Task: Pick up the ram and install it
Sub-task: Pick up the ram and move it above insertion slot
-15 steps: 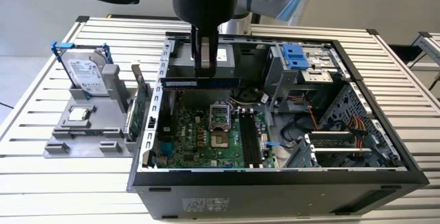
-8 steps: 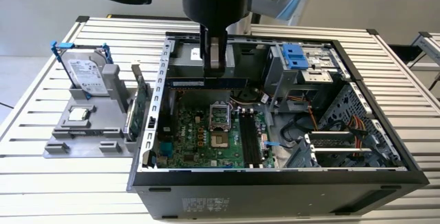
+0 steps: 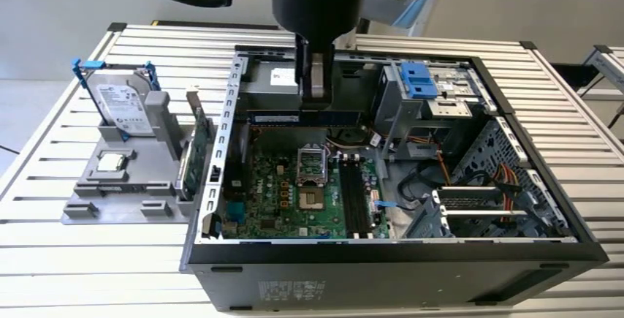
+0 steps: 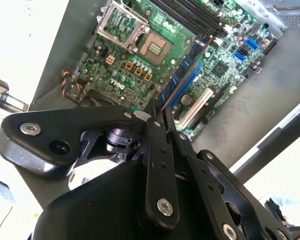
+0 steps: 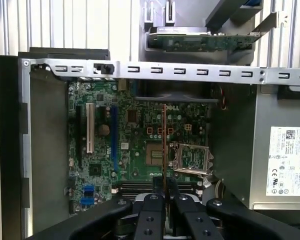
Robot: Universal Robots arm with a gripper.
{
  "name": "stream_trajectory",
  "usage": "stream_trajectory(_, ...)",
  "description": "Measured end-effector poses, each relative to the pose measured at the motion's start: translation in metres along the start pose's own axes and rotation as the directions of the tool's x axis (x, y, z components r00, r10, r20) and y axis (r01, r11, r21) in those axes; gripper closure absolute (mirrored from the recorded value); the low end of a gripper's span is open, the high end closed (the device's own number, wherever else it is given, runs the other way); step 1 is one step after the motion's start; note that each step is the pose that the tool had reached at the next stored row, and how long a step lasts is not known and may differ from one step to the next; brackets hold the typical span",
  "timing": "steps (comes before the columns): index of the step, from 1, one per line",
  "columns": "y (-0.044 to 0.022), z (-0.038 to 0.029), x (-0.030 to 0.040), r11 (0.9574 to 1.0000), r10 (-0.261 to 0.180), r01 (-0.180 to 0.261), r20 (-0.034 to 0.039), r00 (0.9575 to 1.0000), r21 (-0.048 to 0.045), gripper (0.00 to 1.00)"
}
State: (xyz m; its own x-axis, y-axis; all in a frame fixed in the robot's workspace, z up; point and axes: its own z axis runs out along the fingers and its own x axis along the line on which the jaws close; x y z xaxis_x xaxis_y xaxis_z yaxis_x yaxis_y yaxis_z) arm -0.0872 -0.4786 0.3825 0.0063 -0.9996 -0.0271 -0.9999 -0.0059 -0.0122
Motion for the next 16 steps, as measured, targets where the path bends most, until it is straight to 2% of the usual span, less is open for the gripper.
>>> stream_trajectory(16, -0.022, 0.0003, 0.0001, 1.0, 0.005, -0.005, 0.0, 1.0, 0.0002, 1.0)
